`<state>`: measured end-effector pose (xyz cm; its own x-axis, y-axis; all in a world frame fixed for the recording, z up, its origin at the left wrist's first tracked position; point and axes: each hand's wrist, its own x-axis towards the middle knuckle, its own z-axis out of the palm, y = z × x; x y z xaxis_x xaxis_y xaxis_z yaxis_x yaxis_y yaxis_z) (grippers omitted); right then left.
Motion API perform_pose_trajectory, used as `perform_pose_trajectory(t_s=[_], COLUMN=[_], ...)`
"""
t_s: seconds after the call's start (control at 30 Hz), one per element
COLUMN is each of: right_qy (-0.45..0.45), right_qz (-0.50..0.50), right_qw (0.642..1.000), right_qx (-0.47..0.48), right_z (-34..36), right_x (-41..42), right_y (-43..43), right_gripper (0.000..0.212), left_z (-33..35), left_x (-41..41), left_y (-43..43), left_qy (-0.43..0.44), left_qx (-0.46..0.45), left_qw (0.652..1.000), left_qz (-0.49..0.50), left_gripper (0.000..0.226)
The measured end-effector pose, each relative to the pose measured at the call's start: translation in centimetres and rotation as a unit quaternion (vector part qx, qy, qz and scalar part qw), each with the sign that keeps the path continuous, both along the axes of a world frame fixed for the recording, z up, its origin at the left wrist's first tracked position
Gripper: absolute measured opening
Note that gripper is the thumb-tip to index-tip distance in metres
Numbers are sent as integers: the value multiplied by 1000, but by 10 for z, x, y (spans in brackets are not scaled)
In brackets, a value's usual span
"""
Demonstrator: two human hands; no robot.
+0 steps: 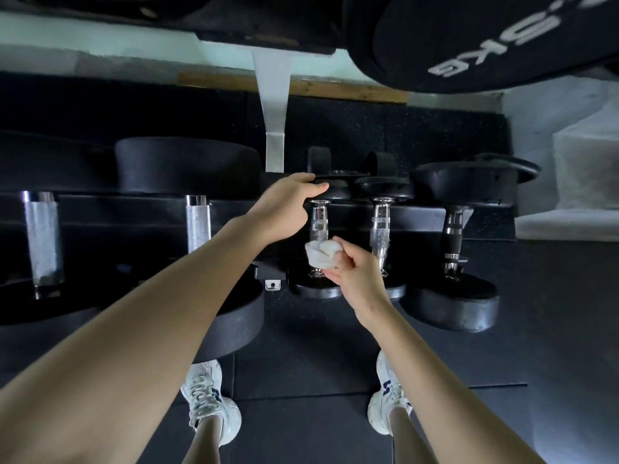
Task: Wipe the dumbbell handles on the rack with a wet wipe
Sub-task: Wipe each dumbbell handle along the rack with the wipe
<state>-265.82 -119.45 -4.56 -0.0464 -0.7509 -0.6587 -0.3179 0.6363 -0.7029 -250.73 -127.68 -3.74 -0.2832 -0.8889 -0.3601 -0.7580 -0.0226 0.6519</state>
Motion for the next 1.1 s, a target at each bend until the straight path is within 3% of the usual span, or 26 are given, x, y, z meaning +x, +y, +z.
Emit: perform_pose_trajectory(t_s=[0.17, 0.3, 0.5, 0.67, 0.83, 0.97, 1.1], right_qy=[39, 45, 93, 122, 138, 123, 141], right_qz=[31, 27, -14, -57, -29, -79, -67], right_qw=[999, 998, 994, 989, 985, 983, 985], right_qx=[-11, -19, -52, -65, -104, -110, -66], right_z=[41, 72, 68, 39, 5, -15, -24], right_x=[36, 78, 138, 170, 198, 210, 202], right_y=[5, 15, 17, -4, -28, -21, 17], right_gripper=[31, 8, 8, 19, 18, 14, 9], left_z=[58, 91, 96, 66, 44, 34, 36], left_x=[50, 118, 191, 200, 188, 188, 191], left_y=[44, 84, 81, 47, 28, 18, 15], left_qy=[32, -1, -9, -35, 15, 14, 20], left_qx=[-108, -97, -94, -76, -40, -60, -52], left_qw=[990, 978, 961, 970, 957, 945, 943], left_qz=[87, 187, 261, 229, 286, 322, 328], left_gripper=[50, 42, 27, 41, 57, 51, 48])
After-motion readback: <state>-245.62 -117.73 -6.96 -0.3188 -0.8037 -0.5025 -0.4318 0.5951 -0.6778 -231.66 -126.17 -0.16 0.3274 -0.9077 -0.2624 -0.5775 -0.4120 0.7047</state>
